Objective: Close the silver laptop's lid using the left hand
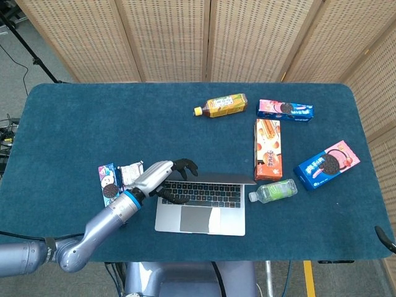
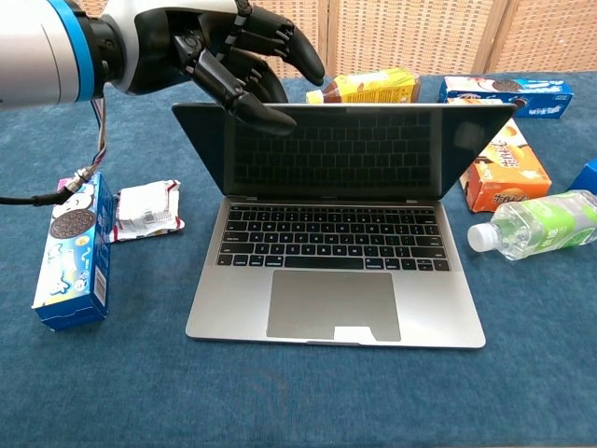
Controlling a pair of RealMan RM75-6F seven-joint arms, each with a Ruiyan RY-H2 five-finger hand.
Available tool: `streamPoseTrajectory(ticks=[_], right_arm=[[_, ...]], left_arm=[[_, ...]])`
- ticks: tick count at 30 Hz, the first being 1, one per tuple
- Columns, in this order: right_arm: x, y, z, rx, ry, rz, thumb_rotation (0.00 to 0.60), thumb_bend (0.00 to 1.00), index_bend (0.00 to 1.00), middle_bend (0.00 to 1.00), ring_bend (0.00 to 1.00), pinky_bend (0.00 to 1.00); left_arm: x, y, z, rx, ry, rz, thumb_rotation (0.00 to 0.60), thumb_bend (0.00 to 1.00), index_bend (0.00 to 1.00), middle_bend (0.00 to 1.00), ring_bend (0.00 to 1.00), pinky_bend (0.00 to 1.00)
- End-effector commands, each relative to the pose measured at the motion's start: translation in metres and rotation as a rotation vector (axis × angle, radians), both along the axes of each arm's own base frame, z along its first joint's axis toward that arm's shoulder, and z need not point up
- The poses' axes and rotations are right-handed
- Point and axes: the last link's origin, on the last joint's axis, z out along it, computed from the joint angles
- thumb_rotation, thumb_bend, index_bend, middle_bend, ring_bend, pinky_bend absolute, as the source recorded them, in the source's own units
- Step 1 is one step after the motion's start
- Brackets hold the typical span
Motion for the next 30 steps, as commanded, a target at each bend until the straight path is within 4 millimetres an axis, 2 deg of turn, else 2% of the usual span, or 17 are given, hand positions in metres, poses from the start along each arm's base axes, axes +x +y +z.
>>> streamPoseTrajectory(ticks=[1, 30], right_arm=[[0.000, 0.000, 0.002, -0.008, -0.001, -0.001, 0.600, 0.24, 0.14, 0.04, 0.12, 0.00], [0.000, 0.011, 0.014, -0.080, -0.010, 0.006, 0.600, 0.24, 0.14, 0.04, 0.12, 0.00]], left_arm=[[-0.001, -0.004, -0.002, -0.009, 0.001, -0.003, 0.600, 0.15, 0.37, 0.30, 0.41, 0.29], [-0.014, -0.030, -0.026, -0.121, -0.020, 0.026, 0.600, 0.15, 0.37, 0.30, 0.41, 0.29]])
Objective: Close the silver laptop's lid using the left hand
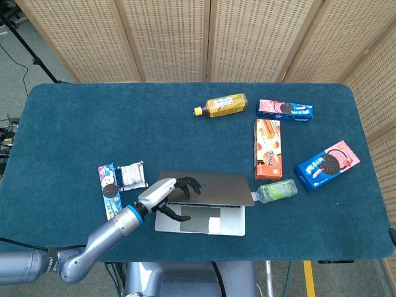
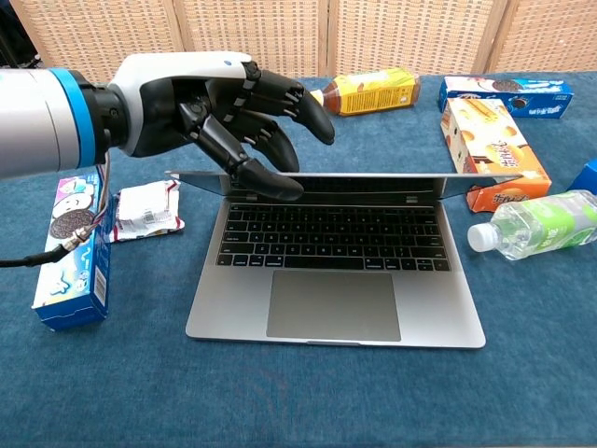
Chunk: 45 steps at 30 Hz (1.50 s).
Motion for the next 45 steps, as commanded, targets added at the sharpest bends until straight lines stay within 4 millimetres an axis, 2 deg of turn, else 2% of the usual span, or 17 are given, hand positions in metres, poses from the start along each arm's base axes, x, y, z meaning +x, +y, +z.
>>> streamPoseTrajectory(ticks=[1, 9, 45], right_arm=[[0.000, 0.001, 0.000, -0.003, -0.001, 0.000, 0.600, 0.24, 0.14, 0.04, 0.12, 0.00], [0.000, 0.006, 0.000, -0.008, -0.003, 0.000, 0.600, 0.24, 0.14, 0.04, 0.12, 0.00], [-0.006, -0.001, 0.002, 0.001, -0.006, -0.024, 0.600, 0.24, 0.13, 0.04, 0.12, 0.00]], left_arm=[[-0.002, -0.002, -0.002, -0.008, 0.001, 0.005, 0.600, 0.15, 0.37, 0.30, 0.41, 0.29], [-0.019, -0.009, -0.017, -0.064, 0.016, 0.051, 0.600, 0.15, 0.37, 0.30, 0.41, 0.29], [-0.049, -0.023, -0.051, -0.187, 0.043, 0.126, 0.600, 0.15, 0.35, 0.29, 0.41, 0.29]])
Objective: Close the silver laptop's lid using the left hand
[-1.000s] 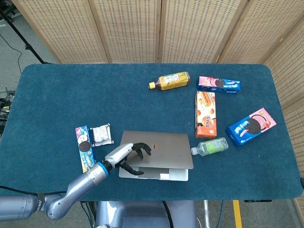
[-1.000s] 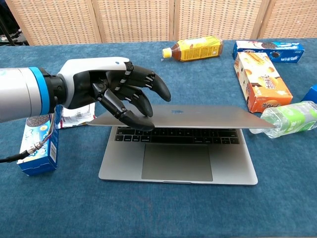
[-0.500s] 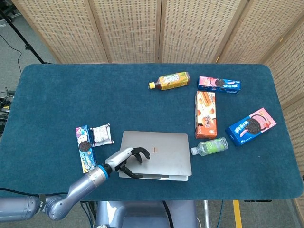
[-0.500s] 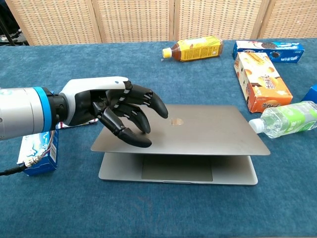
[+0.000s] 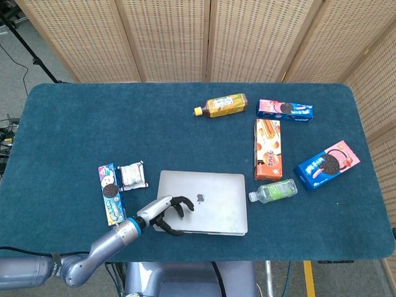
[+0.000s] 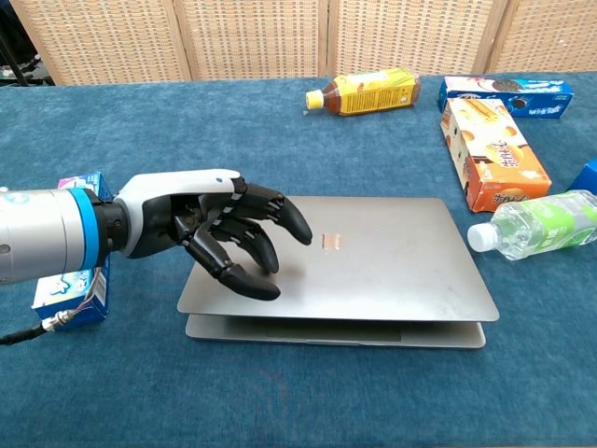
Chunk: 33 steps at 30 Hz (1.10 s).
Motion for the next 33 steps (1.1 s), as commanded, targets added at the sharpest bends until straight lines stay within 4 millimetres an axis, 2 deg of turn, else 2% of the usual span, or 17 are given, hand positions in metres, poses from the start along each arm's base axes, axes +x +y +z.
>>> streamPoseTrajectory(ticks=[1, 25, 33], right_arm=[[0.000, -0.001, 0.000, 0.002, 0.000, -0.003, 0.600, 0.24, 0.13, 0.04, 0.12, 0.00], [-0.001, -0.003, -0.003, 0.017, -0.007, -0.011, 0.600, 0.24, 0.13, 0.03, 0.12, 0.00], [0.000, -0.003, -0.003, 0.006, -0.003, 0.002, 0.600, 0.24, 0.13, 0.03, 0.12, 0.00]], left_arm=[[-0.002, -0.002, -0.003, -0.013, 0.005, 0.003, 0.600, 0.15, 0.35, 0.28, 0.40, 0.29], [-0.018, -0.014, -0.017, -0.076, 0.022, 0.043, 0.600, 0.15, 0.33, 0.27, 0.41, 0.29], [-0.011, -0.003, -0.005, -0.005, -0.012, 0.031, 0.600, 0.15, 0.32, 0.26, 0.40, 0.29]])
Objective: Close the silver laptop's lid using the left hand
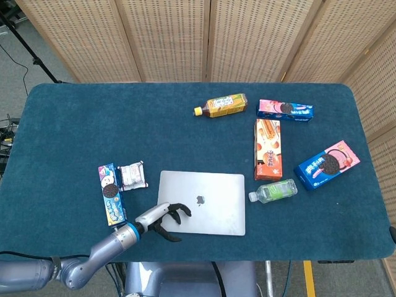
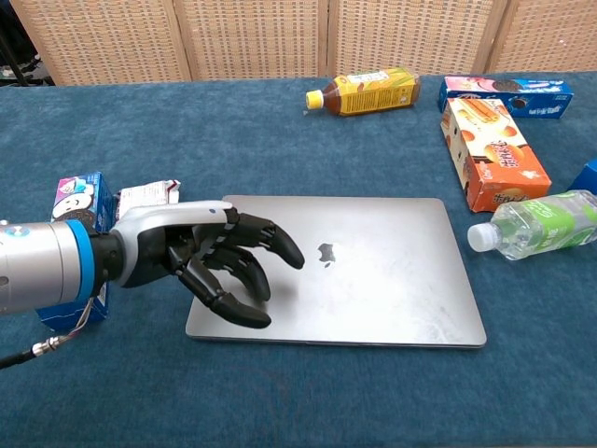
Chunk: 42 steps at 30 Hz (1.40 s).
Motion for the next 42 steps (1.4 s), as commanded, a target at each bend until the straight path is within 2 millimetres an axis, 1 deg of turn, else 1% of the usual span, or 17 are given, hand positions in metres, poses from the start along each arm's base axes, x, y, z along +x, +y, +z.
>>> streamPoseTrajectory(ticks=[1, 2, 4, 9, 11, 13, 15, 16, 18, 20, 23, 25, 26, 29, 30, 34, 42], right_arm=[[0.001, 0.000, 0.000, -0.005, 0.002, 0.007, 0.600, 0.24, 0.13, 0.03, 0.12, 0.00], [0.002, 0.001, 0.000, -0.006, 0.003, 0.009, 0.600, 0.24, 0.13, 0.03, 0.12, 0.00], [0.003, 0.000, 0.000, -0.008, 0.005, 0.015, 0.600, 0.24, 0.13, 0.03, 0.12, 0.00], [0.004, 0.000, -0.001, -0.004, 0.005, 0.018, 0.600, 0.24, 0.13, 0.03, 0.12, 0.00], [0.005, 0.000, -0.002, -0.001, 0.004, 0.021, 0.600, 0.24, 0.13, 0.03, 0.12, 0.00], [0.005, 0.000, -0.003, 0.004, 0.002, 0.024, 0.600, 0.24, 0.13, 0.03, 0.12, 0.00], [0.005, -0.001, -0.005, 0.008, 0.002, 0.024, 0.600, 0.24, 0.13, 0.03, 0.12, 0.00], [0.005, -0.002, -0.006, 0.013, 0.000, 0.023, 0.600, 0.24, 0.13, 0.03, 0.12, 0.00], [0.005, -0.003, -0.007, 0.018, -0.002, 0.021, 0.600, 0.24, 0.13, 0.03, 0.12, 0.00], [0.005, -0.004, -0.010, 0.030, -0.004, 0.019, 0.600, 0.24, 0.13, 0.03, 0.12, 0.00], [0.006, -0.005, -0.012, 0.037, -0.006, 0.017, 0.600, 0.24, 0.13, 0.03, 0.12, 0.00], [0.006, -0.007, -0.014, 0.045, -0.007, 0.017, 0.600, 0.24, 0.13, 0.03, 0.12, 0.00], [0.006, -0.007, -0.016, 0.050, -0.007, 0.016, 0.600, 0.24, 0.13, 0.03, 0.12, 0.00], [0.007, -0.009, -0.019, 0.059, -0.007, 0.015, 0.600, 0.24, 0.13, 0.03, 0.12, 0.00], [0.007, -0.010, -0.021, 0.066, -0.008, 0.014, 0.600, 0.24, 0.13, 0.03, 0.12, 0.00], [0.009, -0.012, -0.024, 0.071, -0.010, 0.016, 0.600, 0.24, 0.13, 0.03, 0.12, 0.00], [0.011, -0.016, -0.034, 0.108, -0.014, 0.013, 0.600, 0.24, 0.13, 0.03, 0.12, 0.00]], left_arm=[[0.005, 0.008, 0.009, 0.050, -0.015, -0.017, 0.600, 0.15, 0.32, 0.26, 0.40, 0.29], [0.007, 0.011, 0.013, 0.073, -0.017, -0.031, 0.600, 0.15, 0.32, 0.26, 0.40, 0.29], [0.018, 0.027, 0.034, 0.205, -0.013, -0.103, 0.600, 0.15, 0.32, 0.26, 0.39, 0.29], [0.026, 0.040, 0.064, 0.383, -0.004, -0.158, 0.600, 0.15, 0.31, 0.24, 0.37, 0.29], [0.025, 0.044, 0.078, 0.482, 0.022, -0.187, 0.600, 0.15, 0.31, 0.23, 0.36, 0.29], [0.019, 0.045, 0.096, 0.603, 0.070, -0.217, 0.600, 0.15, 0.31, 0.23, 0.34, 0.29], [0.010, 0.042, 0.111, 0.691, 0.112, -0.228, 0.600, 0.15, 0.31, 0.22, 0.33, 0.29], [-0.002, 0.037, 0.127, 0.782, 0.148, -0.221, 0.600, 0.15, 0.31, 0.22, 0.32, 0.29], [-0.012, 0.028, 0.137, 0.829, 0.164, -0.209, 0.600, 0.15, 0.31, 0.22, 0.32, 0.29], [-0.032, 0.016, 0.153, 0.899, 0.177, -0.157, 0.600, 0.15, 0.31, 0.21, 0.31, 0.29], [-0.046, 0.004, 0.162, 0.939, 0.172, -0.122, 0.600, 0.15, 0.31, 0.21, 0.30, 0.29], [-0.061, -0.006, 0.168, 0.969, 0.170, -0.081, 0.600, 0.15, 0.31, 0.21, 0.30, 0.29], [-0.070, -0.014, 0.171, 0.981, 0.168, -0.051, 0.600, 0.15, 0.31, 0.21, 0.30, 0.29], [-0.090, -0.031, 0.176, 1.001, 0.156, 0.011, 0.600, 0.15, 0.31, 0.21, 0.30, 0.29], [-0.101, -0.040, 0.179, 1.015, 0.160, 0.045, 0.600, 0.15, 0.31, 0.21, 0.30, 0.29], [-0.125, -0.065, 0.181, 1.041, 0.170, 0.094, 0.600, 0.15, 0.31, 0.21, 0.30, 0.29], [-0.147, -0.079, 0.179, 1.057, 0.174, 0.157, 0.600, 0.15, 0.31, 0.21, 0.30, 0.29]])
